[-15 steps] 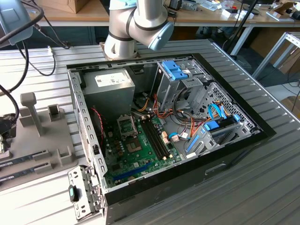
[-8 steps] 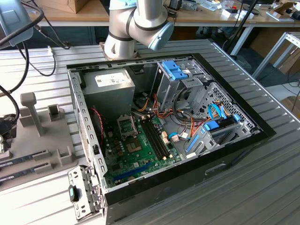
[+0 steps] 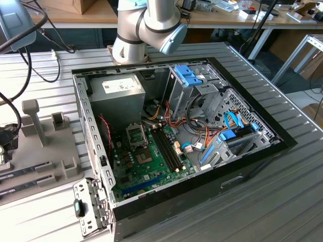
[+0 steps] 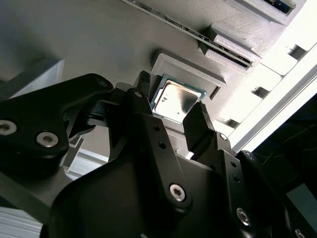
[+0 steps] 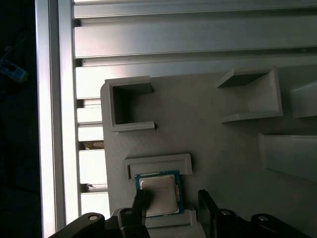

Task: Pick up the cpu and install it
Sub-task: 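Pick up the cpu and move it towards the insertion slot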

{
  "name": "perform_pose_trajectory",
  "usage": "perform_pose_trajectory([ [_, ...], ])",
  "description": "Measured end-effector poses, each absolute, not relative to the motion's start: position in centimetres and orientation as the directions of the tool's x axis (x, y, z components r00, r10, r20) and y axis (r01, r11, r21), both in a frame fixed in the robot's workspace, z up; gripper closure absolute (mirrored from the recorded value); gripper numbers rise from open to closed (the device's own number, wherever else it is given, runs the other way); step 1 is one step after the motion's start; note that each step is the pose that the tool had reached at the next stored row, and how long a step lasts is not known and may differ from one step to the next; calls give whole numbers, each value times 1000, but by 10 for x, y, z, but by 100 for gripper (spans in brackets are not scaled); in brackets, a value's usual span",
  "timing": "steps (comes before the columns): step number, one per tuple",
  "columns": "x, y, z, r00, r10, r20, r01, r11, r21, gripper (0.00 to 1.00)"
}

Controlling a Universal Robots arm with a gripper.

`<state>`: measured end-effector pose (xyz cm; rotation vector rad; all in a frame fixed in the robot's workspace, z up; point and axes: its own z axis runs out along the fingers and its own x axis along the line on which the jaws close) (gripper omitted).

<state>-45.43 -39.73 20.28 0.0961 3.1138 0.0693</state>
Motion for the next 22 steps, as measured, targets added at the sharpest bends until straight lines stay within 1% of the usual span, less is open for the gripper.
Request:
perform_pose_trajectory([
  [22, -454, -397, 196, -998, 62, -24, 61, 997, 45, 46],
])
